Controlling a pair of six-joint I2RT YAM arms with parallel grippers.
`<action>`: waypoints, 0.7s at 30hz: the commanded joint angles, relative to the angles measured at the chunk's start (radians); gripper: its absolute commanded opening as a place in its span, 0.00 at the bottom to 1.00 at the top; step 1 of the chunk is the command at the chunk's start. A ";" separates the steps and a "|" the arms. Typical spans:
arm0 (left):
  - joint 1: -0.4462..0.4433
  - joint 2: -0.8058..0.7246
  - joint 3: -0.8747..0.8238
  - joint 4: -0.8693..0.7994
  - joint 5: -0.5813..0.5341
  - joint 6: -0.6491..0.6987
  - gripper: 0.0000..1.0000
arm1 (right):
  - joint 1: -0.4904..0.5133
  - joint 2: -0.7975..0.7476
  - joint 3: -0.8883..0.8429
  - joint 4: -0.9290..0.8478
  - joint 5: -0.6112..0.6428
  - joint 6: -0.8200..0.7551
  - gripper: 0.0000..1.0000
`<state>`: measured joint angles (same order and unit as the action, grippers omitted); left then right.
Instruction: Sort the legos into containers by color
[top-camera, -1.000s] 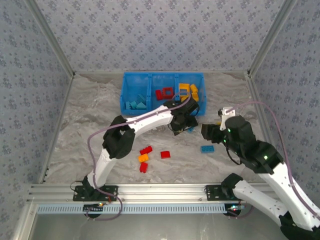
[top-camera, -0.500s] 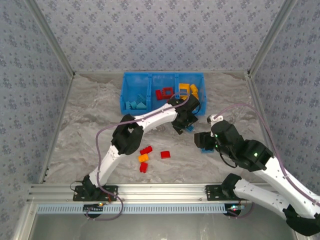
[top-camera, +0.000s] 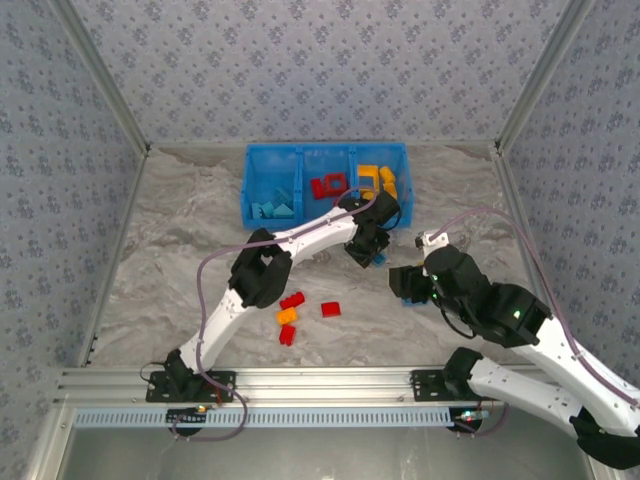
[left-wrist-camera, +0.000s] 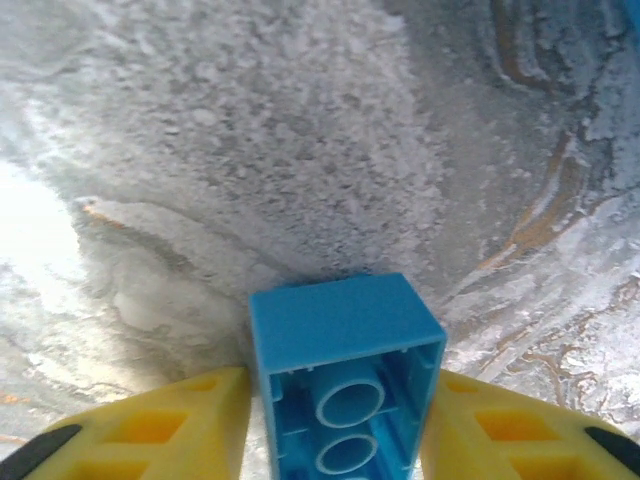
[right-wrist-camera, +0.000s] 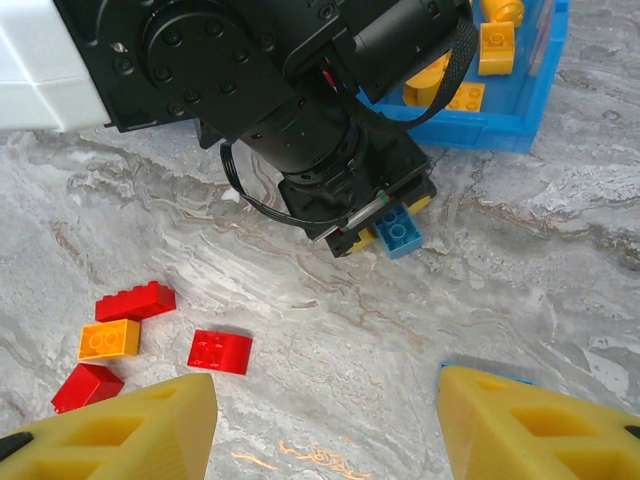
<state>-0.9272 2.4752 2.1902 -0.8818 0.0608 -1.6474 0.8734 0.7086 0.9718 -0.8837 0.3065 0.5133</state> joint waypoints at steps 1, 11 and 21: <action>-0.006 0.007 0.000 -0.064 -0.009 -0.021 0.43 | 0.007 -0.009 0.007 0.001 0.034 0.006 0.62; -0.036 -0.252 -0.214 0.002 -0.091 0.062 0.20 | 0.007 -0.008 0.008 0.023 0.006 -0.027 0.62; 0.124 -0.703 -0.595 -0.035 -0.222 0.365 0.20 | 0.010 0.061 -0.024 0.194 -0.223 -0.097 0.63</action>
<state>-0.8753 1.8557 1.6402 -0.8745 -0.0750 -1.4361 0.8761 0.7380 0.9623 -0.7677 0.1734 0.4538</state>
